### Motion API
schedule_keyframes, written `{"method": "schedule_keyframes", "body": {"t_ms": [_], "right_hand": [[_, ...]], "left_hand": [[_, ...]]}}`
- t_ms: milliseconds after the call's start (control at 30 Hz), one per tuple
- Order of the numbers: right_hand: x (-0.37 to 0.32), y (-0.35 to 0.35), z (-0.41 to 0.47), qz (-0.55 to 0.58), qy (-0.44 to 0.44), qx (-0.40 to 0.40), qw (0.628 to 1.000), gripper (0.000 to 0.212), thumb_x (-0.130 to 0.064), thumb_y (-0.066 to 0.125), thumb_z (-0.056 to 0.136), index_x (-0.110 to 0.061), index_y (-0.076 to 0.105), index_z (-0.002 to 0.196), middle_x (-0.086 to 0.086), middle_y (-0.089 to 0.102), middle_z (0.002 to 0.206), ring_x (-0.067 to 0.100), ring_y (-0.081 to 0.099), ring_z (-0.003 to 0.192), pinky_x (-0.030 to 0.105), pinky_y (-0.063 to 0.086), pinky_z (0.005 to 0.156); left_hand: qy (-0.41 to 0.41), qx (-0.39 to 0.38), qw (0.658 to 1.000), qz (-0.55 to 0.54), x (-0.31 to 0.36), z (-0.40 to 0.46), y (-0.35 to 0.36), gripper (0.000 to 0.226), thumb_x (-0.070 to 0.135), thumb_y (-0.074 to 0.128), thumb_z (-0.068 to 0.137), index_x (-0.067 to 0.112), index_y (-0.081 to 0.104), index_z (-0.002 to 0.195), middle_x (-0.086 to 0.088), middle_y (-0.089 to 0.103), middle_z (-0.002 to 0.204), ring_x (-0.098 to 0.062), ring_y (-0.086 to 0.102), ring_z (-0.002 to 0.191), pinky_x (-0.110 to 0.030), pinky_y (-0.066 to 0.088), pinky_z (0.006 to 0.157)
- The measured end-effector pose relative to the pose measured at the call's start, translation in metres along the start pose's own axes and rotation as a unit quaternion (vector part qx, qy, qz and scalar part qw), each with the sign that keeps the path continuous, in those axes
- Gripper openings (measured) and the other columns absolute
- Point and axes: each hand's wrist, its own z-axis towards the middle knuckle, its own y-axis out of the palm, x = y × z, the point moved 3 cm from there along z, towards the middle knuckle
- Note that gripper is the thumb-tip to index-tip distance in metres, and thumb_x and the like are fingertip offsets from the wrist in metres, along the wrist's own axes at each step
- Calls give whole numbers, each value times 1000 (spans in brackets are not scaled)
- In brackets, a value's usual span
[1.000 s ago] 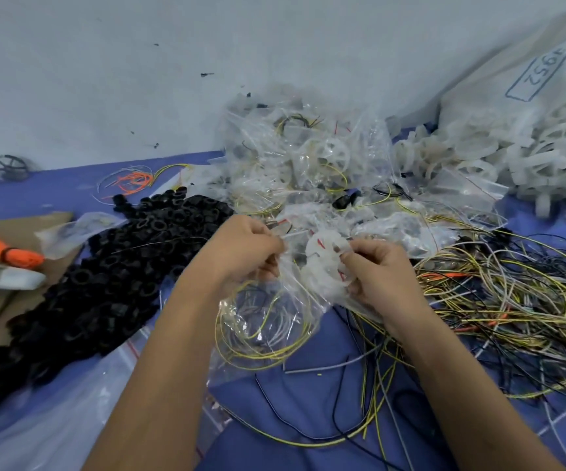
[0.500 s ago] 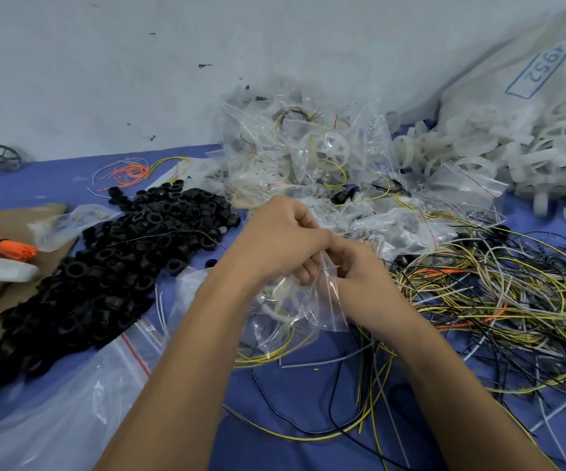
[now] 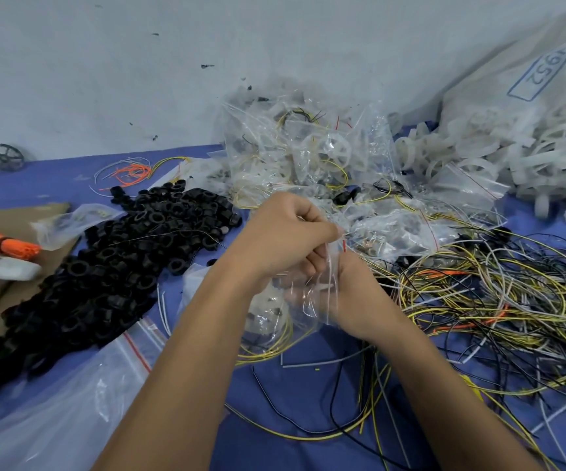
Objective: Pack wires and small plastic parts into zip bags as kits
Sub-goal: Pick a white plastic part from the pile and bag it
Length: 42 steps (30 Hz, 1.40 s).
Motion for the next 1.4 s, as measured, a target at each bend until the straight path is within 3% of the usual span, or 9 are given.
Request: {"method": "schedule_keyframes", "body": {"t_ms": [100, 200, 300, 467, 600, 733, 967, 1267, 1400], "right_hand": [[-11, 7, 5, -122, -69, 73, 988, 19, 7, 58, 88, -11, 66, 89, 5, 59, 83, 17, 60, 82, 36, 52, 73], [-8, 6, 2, 36, 21, 155, 987, 19, -2, 41, 93, -17, 49, 84, 11, 38, 82, 14, 41, 74, 27, 34, 75], [0, 4, -2, -156, 44, 69, 984, 15, 8, 61, 85, -5, 61, 92, 23, 58, 84, 14, 46, 73, 29, 39, 69], [-5, -23, 5, -14, 85, 247, 965, 9, -8, 70, 88, -13, 74, 80, -3, 69, 64, 14, 66, 60, 35, 55, 59], [-5, -48, 37, -106, 93, 347, 927, 10, -19, 66, 91, -16, 74, 87, -6, 71, 74, 12, 67, 71, 38, 57, 74], [2, -65, 113, -330, 48, 253, 908, 22, -13, 57, 95, -13, 69, 113, 4, 72, 107, 24, 62, 104, 40, 50, 92], [50, -64, 196, -534, 33, -73, 842, 59, -12, 48, 99, -26, 35, 155, 7, 17, 168, 30, 11, 153, 53, 28, 120], [88, -130, 198, -613, 174, -85, 766, 40, -22, 39, 100, -13, 56, 135, 15, 51, 136, 38, 41, 130, 51, 40, 108], [64, -118, 207, -590, 197, 43, 782, 28, -29, 49, 97, -14, 66, 113, 14, 61, 113, 35, 53, 111, 44, 48, 93]], "left_hand": [[-3, 13, 1000, -14, -1, 0, 12, 18, 3, 69, 89, 1, 63, 72, -6, 63, 50, -16, 60, 40, -20, 43, 38], [15, 37, 999, -1, -3, 2, 24, 25, 4, 67, 84, 10, 61, 60, -6, 64, 49, -16, 58, 39, -19, 42, 37], [25, 85, 996, 0, -12, 6, 23, 20, 7, 67, 85, 9, 62, 66, -6, 62, 47, -12, 51, 32, -18, 36, 35], [43, 189, 978, 80, -35, 20, 13, 10, 14, 67, 79, 13, 64, 70, 1, 64, 55, -9, 55, 45, -23, 45, 47], [90, 213, 958, 171, -38, 26, 14, 16, 21, 69, 80, 19, 59, 67, 5, 61, 58, -9, 57, 55, -16, 39, 48], [116, 217, 945, 215, -44, 30, 18, 19, 21, 67, 83, 19, 56, 67, 4, 58, 60, -12, 55, 58, -28, 41, 53], [118, 216, 943, 224, -45, 36, 18, 20, 23, 66, 84, 19, 55, 68, 4, 57, 61, -12, 53, 56, -32, 45, 52], [122, 213, 940, 238, -47, 39, 19, 18, 23, 65, 84, 21, 54, 71, 5, 58, 68, -11, 55, 64, -35, 49, 59], [139, 212, 928, 273, -46, 37, 20, 17, 22, 62, 88, 16, 53, 74, 2, 58, 71, -16, 55, 67, -41, 50, 64]]}}
